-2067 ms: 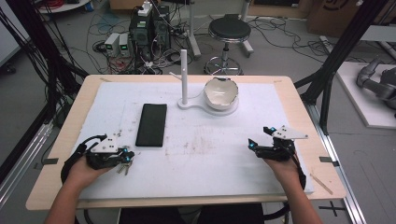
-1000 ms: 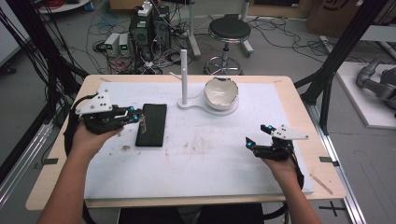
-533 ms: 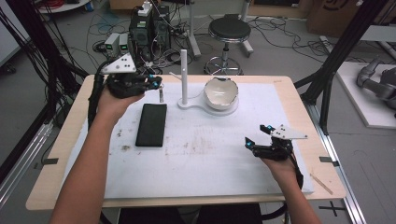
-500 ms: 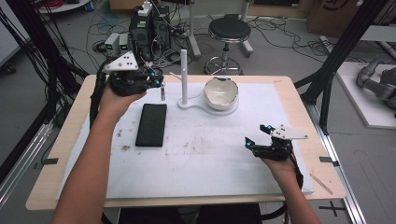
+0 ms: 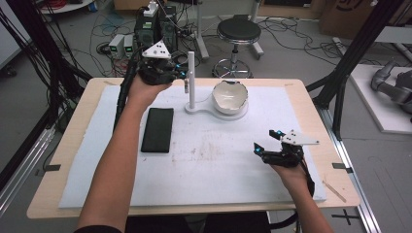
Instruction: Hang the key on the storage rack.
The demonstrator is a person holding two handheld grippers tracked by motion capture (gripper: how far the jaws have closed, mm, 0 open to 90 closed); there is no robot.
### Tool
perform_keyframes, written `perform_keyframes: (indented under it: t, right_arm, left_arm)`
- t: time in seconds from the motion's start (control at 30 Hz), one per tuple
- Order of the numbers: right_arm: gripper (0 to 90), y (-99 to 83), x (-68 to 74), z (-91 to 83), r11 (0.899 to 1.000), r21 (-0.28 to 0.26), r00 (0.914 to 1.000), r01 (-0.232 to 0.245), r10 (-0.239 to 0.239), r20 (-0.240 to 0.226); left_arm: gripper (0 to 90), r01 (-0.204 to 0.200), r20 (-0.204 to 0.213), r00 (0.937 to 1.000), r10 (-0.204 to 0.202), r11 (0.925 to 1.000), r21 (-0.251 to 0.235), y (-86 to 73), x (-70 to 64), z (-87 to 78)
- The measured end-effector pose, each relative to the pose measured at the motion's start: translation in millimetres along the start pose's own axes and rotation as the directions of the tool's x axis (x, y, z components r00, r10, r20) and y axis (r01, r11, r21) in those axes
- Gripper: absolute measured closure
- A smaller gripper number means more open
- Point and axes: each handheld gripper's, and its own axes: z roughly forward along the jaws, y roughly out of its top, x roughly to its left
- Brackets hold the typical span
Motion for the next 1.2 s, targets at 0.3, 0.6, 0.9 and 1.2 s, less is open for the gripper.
perform_keyframes:
  t: [0.3,0.6,0.9,1.2]
  right_arm:
    - [18.8,0.0,-1.7,-0.9,1.0,-0.004,1.0,-0.006,0.006,-0.001]
    - [18.8,-0.4,-3.9,-0.2,1.0,-0.005,0.9999,-0.012,0.012,0.0]
    - [18.8,-0.2,-3.8,-2.4,1.0,-0.011,0.9998,-0.018,0.018,0.003]
    - [18.7,-0.3,-3.5,-0.9,1.0,-0.006,0.9999,-0.012,0.012,-0.001]
  left_arm:
    - [87.2,0.024,-0.019,0.9995,-0.023,0.9994,0.026,3.9,8.0,16.3]
    - [87.2,0.027,-0.042,0.9988,-0.025,0.9986,0.046,3.7,13.3,26.8]
    - [87.1,0.055,-0.053,0.9972,-0.052,0.9964,0.064,-1.1,20.0,37.4]
    - [60.4,0.147,-0.017,0.9889,-0.148,0.9889,-0.017,-6.5,29.4,20.4]
